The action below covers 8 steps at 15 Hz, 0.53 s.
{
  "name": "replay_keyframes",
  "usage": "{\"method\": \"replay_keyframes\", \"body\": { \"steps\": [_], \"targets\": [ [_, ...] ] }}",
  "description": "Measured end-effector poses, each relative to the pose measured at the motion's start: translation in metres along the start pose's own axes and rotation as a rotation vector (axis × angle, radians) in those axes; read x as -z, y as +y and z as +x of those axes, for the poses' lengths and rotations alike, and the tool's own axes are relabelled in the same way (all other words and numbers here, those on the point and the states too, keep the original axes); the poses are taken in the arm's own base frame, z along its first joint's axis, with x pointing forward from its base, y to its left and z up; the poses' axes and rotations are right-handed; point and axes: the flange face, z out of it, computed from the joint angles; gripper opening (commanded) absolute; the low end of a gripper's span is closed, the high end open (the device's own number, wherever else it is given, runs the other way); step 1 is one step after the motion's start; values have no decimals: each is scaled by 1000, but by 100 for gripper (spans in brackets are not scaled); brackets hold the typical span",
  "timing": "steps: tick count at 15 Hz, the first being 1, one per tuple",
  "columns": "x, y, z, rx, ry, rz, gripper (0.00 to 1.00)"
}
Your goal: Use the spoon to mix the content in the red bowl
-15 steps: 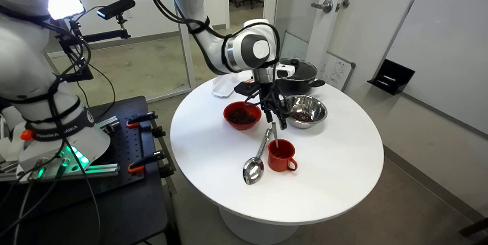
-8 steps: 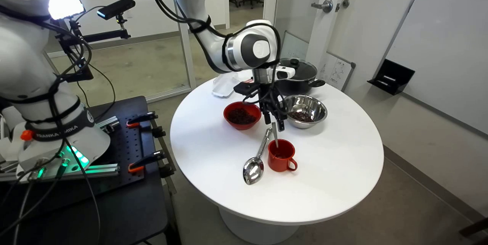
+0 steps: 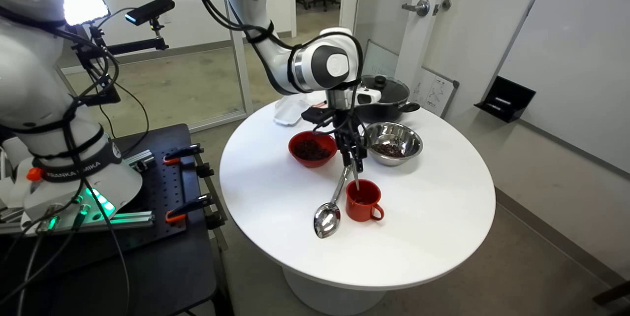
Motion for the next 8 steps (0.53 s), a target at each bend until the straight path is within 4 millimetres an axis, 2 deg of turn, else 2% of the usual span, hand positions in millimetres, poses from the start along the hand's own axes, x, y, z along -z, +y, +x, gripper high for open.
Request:
{"method": "replay_keyframes", "body": {
  "steps": [2,5,6,8],
  "targets": [
    [0,-1,0,3,-3,0,73],
    [0,-2,0,7,-4,4,67],
    [0,-2,0,8,-4,5,60],
    [1,-2,1,14,-3,9,62]
  ]
}}
